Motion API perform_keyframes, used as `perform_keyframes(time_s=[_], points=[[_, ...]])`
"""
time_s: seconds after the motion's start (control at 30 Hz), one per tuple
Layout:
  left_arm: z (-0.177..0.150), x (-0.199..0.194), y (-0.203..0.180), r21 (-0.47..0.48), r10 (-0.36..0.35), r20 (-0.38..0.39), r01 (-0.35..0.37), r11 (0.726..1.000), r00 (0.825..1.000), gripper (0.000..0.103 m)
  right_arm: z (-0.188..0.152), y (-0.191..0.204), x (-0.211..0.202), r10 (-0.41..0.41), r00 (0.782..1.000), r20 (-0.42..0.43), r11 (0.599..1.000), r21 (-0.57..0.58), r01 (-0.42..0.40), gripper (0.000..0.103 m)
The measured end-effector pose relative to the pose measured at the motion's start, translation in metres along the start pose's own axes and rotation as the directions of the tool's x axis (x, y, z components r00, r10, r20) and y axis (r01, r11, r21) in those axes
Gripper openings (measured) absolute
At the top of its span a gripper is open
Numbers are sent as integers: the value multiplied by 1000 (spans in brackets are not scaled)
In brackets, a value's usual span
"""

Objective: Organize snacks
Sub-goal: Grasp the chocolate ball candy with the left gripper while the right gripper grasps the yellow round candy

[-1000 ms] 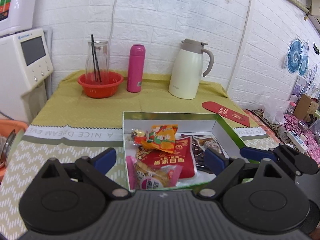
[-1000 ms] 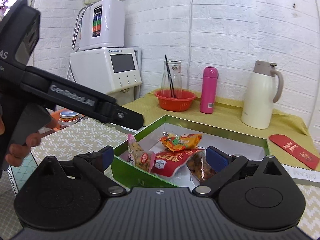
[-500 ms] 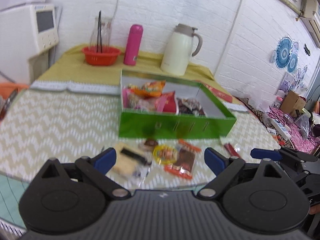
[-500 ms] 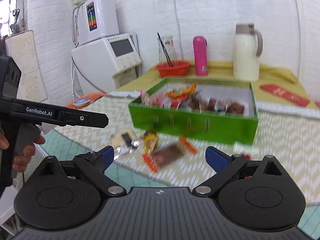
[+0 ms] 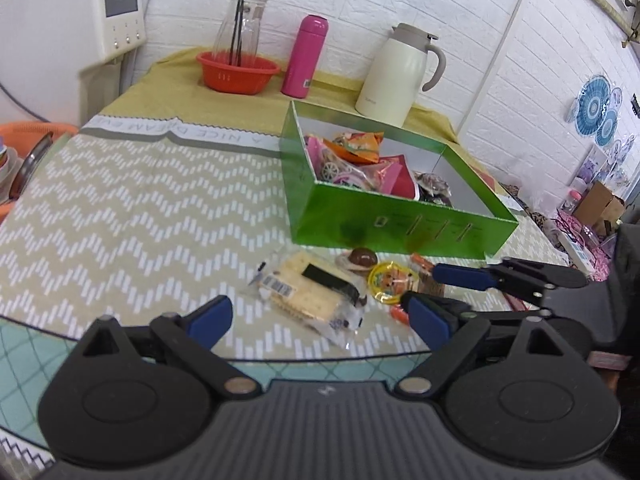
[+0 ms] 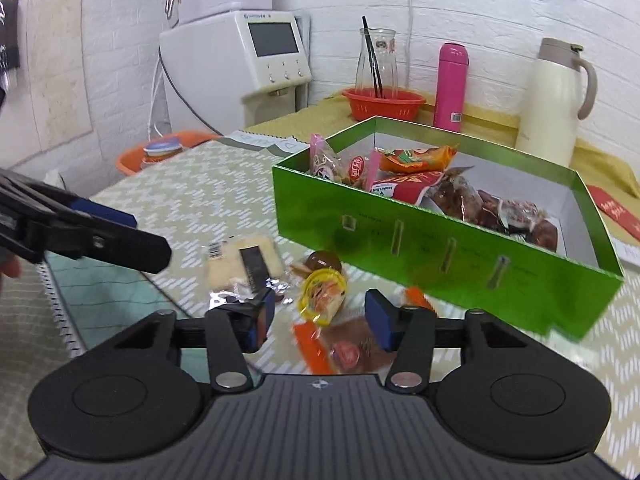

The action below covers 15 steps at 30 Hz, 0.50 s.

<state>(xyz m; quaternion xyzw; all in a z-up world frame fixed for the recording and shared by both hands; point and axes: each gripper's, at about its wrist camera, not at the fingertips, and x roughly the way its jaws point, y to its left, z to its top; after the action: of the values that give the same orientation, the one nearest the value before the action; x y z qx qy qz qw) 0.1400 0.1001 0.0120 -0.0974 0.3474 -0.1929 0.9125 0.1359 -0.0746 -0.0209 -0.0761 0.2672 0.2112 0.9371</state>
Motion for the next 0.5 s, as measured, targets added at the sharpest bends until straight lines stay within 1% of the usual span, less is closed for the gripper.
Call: perform_keyframes(time_s=[0.03, 0.07, 0.1, 0.13, 0.17, 0.2, 0.27, 0.4, 0.5], points=[[3, 3, 0, 3, -12, -2, 12, 1000, 1000, 90, 1, -1, 5, -2, 1000, -4, 1000, -1, 2, 73], [6, 7, -2, 8, -21, -5, 21, 1000, 1000, 90, 2, -2, 10, 0, 1000, -9, 1000, 4, 0, 71], [10, 11, -4, 14, -27, -9, 27, 1000, 1000, 90, 2, -4, 14, -1, 1000, -16, 1000, 12, 1, 66], [13, 17, -6, 24, -38, -13, 38, 999, 999, 90, 1, -6, 17, -5, 1000, -23, 1000, 19, 6, 58], [16, 23, -9, 30, -48, -17, 48, 998, 999, 90, 0, -8, 19, -5, 1000, -27, 1000, 24, 5, 54], [19, 28, -12, 34, -56, -18, 57, 998, 998, 90, -2, -9, 19, 6, 1000, -27, 1000, 30, -5, 38], [23, 40, -19, 50, -65, -24, 67, 997, 998, 90, -5, -12, 15, 17, 1000, -22, 999, 39, -16, 37], [27, 68, -36, 115, -48, -48, 53, 992, 998, 88, -18, -17, -4, 11, 1000, -22, 1000, 24, -11, 37], [26, 91, -51, 184, -26, -83, 41, 982, 996, 72, -28, -28, -20, 15, 1000, -24, 999, 50, -14, 37]])
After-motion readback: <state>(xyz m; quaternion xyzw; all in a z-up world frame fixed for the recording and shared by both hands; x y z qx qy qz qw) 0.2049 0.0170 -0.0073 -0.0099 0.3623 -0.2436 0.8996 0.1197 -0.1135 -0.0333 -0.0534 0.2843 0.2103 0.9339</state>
